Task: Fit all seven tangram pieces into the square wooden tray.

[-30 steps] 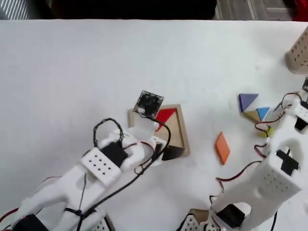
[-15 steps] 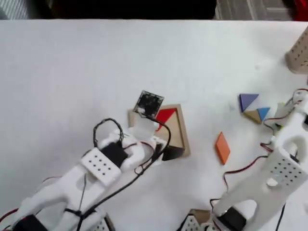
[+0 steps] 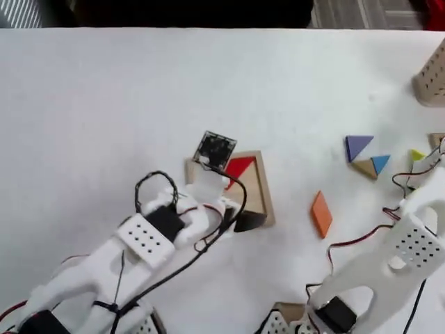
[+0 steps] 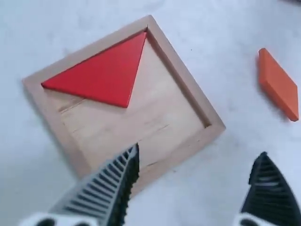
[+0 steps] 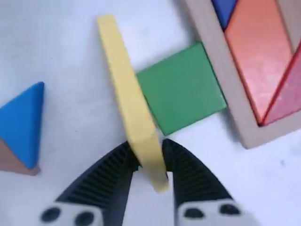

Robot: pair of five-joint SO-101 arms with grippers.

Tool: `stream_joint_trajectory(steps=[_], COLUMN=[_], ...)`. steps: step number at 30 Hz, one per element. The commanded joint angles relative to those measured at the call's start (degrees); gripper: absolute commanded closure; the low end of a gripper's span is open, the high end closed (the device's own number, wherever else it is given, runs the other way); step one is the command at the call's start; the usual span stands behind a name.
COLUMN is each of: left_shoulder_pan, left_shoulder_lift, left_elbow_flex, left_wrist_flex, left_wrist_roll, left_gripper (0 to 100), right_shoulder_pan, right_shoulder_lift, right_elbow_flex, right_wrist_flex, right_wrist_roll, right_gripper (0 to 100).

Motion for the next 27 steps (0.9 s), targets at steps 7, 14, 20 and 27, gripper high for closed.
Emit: stream_joint_trajectory(steps=[7, 14, 20, 27], left_shoulder_pan=[0.48, -3.47, -7.87, -12.79], left_shoulder_lift=[-1.98, -2.24, -2.24, -2.24], left_elbow_flex=[-0.26, -1.05, -2.29, -5.45], left_wrist_flex=[-1.23, -1.23, -0.88, 3.43], left_wrist_roll=[-0.53, -0.26, -0.18, -0.18], left_gripper=[63, 63, 63, 63], right_shoulder_pan=[0.22, -0.4, -3.47, -14.37], right_shoulder_lift=[-8.84, -19.38, -29.58, -50.59], right_elbow_flex=[1.49, 1.58, 4.31, 24.18], right_wrist_flex=[12.62, 20.53, 24.22, 22.55], right_wrist_roll=[5.45, 5.36, 1.58, -3.87], right_gripper=[98.1, 98.1, 98.1, 98.1])
